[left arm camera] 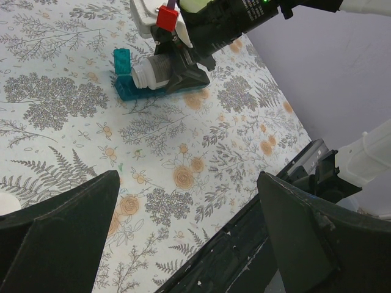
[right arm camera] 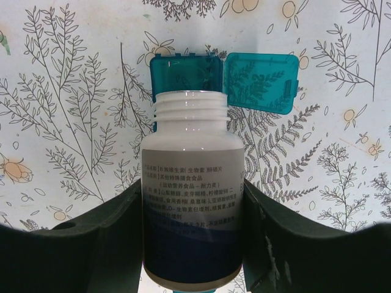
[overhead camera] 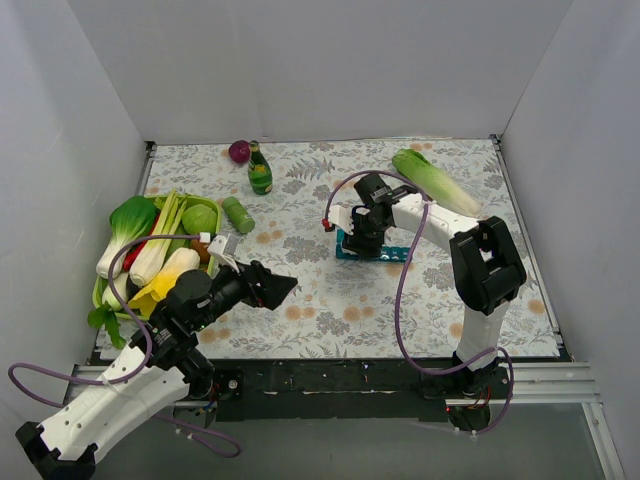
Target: Sort the pills into containers
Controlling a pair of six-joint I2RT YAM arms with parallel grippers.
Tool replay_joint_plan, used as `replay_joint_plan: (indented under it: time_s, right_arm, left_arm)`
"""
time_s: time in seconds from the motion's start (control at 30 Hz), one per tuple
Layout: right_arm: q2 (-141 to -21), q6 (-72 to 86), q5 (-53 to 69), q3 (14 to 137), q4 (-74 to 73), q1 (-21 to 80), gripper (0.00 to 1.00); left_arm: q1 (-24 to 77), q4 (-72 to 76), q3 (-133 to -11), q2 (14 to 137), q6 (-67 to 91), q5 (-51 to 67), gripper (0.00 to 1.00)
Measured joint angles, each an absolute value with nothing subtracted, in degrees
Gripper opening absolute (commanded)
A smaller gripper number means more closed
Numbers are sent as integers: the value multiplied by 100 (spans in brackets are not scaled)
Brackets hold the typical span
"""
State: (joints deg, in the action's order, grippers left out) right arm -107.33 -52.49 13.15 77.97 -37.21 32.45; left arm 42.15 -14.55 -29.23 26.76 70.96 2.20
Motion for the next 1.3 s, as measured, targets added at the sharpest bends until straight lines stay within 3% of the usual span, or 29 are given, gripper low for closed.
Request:
replay_joint_plan:
  time_s: [1.3]
  right_arm:
    - [-10886,-5251,1015,8051,-4049,3433,4]
  left_arm:
    - [4215,-1457,-2842,2521,7137,220,97]
